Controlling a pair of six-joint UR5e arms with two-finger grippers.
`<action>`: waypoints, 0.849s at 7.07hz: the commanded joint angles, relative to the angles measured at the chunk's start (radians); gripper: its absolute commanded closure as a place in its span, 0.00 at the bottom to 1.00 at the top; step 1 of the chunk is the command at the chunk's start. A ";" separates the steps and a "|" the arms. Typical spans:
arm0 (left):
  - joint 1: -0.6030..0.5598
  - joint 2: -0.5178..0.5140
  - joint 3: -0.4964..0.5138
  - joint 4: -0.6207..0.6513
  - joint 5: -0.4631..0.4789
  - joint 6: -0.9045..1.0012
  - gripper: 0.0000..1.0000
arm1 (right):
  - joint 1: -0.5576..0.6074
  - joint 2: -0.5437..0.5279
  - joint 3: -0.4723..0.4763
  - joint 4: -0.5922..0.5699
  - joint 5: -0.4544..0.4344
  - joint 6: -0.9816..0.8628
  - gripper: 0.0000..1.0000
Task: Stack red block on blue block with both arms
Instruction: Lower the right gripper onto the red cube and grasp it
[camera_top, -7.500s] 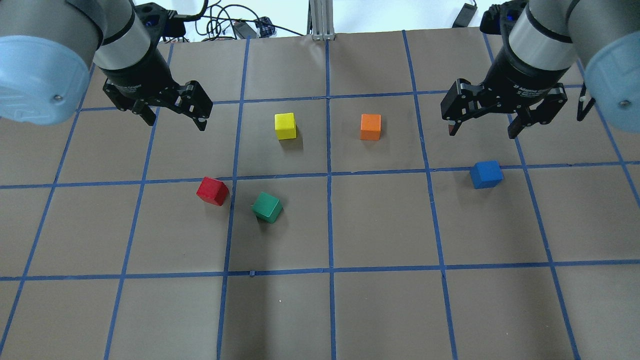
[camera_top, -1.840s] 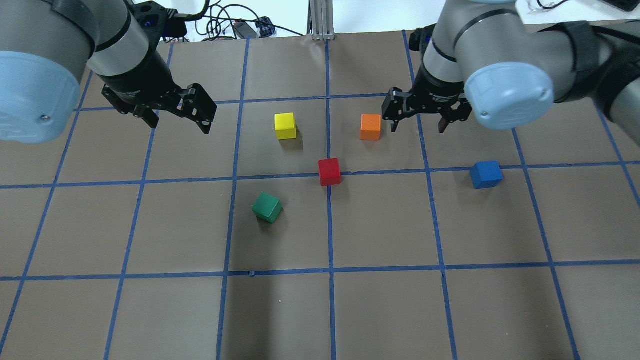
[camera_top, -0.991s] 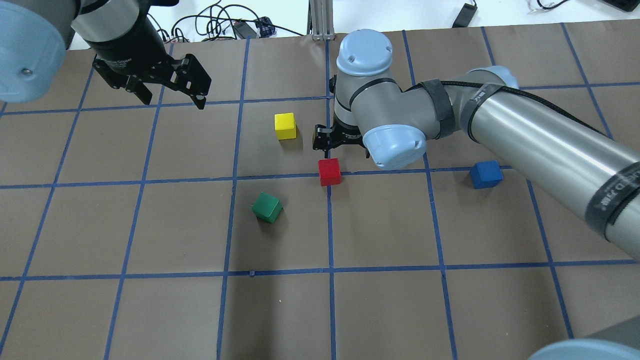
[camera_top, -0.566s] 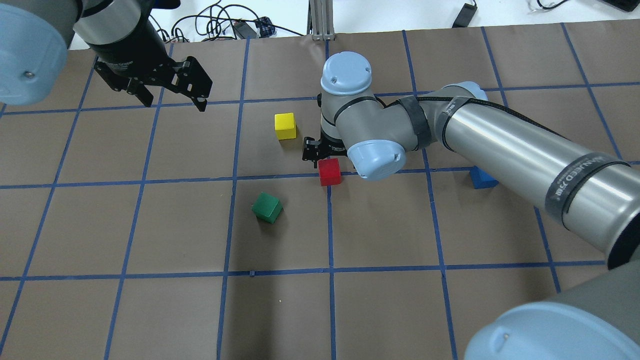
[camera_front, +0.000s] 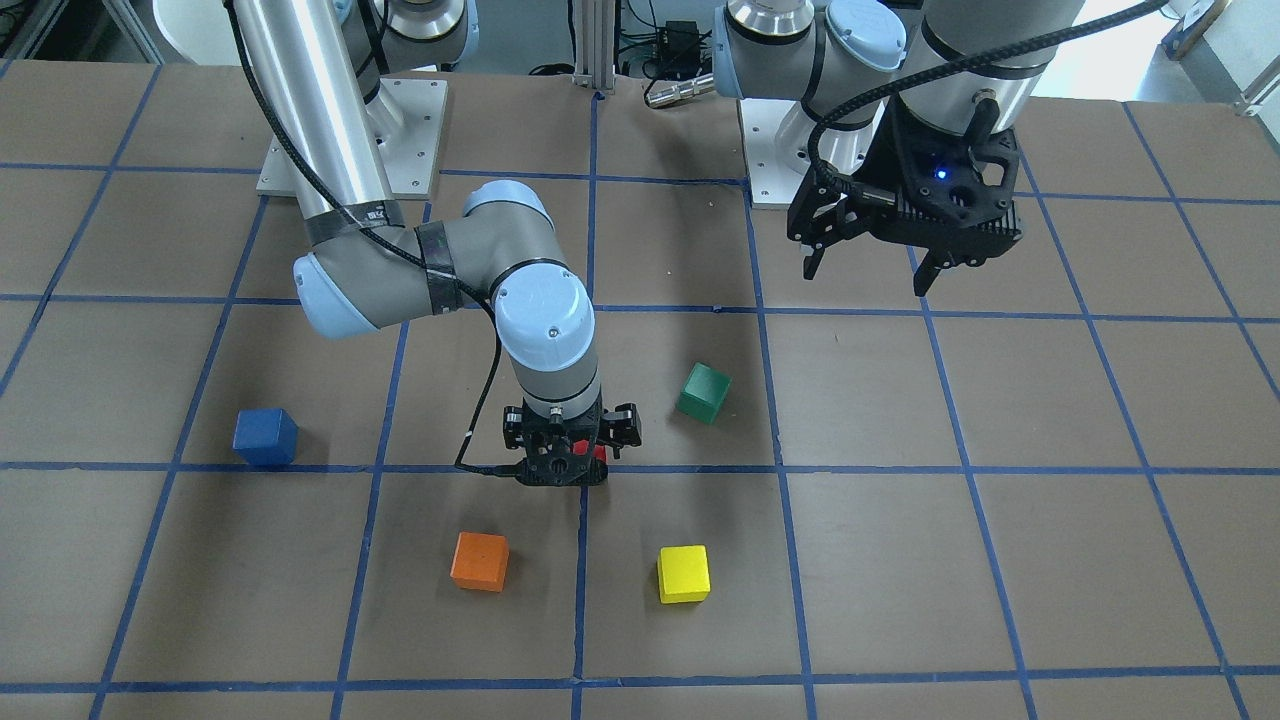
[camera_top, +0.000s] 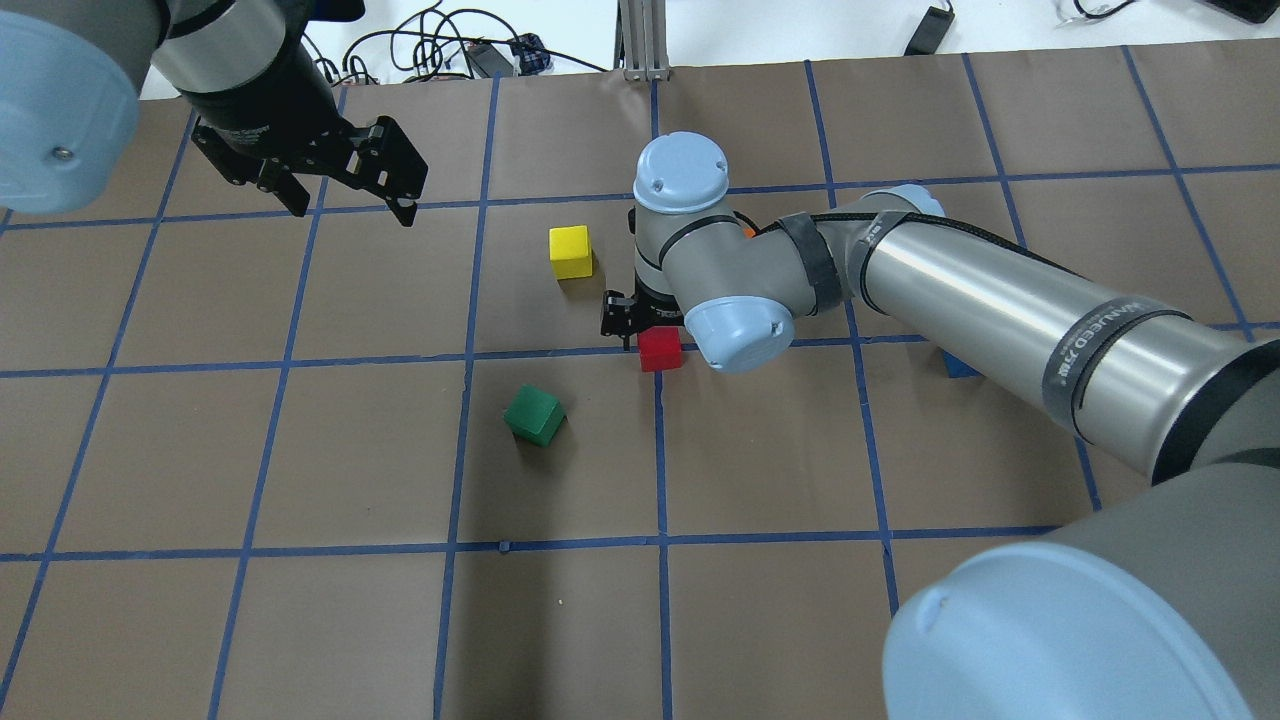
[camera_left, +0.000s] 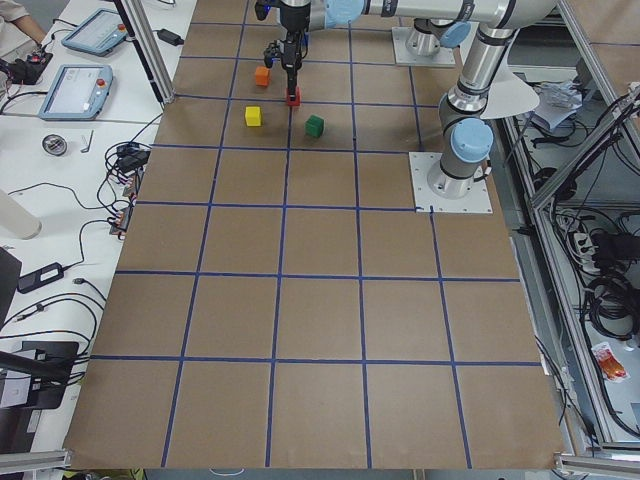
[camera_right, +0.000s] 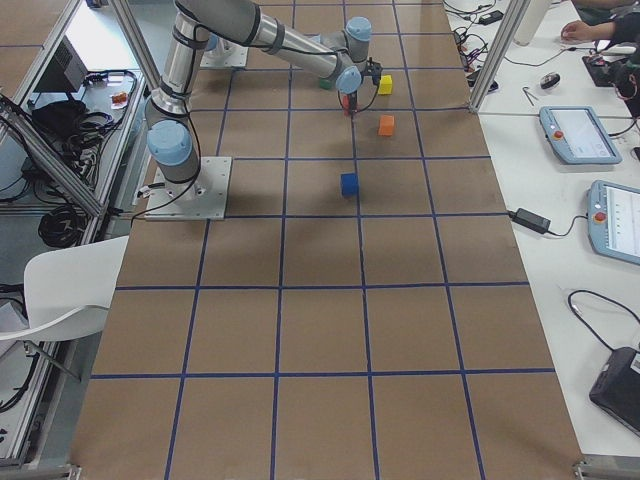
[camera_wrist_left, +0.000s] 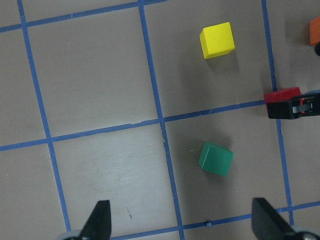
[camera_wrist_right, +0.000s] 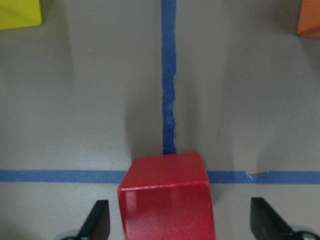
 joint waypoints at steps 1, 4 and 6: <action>-0.002 0.000 -0.009 0.000 -0.001 0.000 0.00 | 0.000 0.002 -0.001 -0.003 0.000 0.004 0.98; -0.001 0.005 -0.007 0.000 0.000 0.000 0.00 | -0.003 -0.046 -0.031 0.053 -0.006 0.001 1.00; -0.001 0.002 -0.007 0.000 -0.002 0.000 0.00 | -0.064 -0.158 -0.026 0.187 -0.012 -0.048 1.00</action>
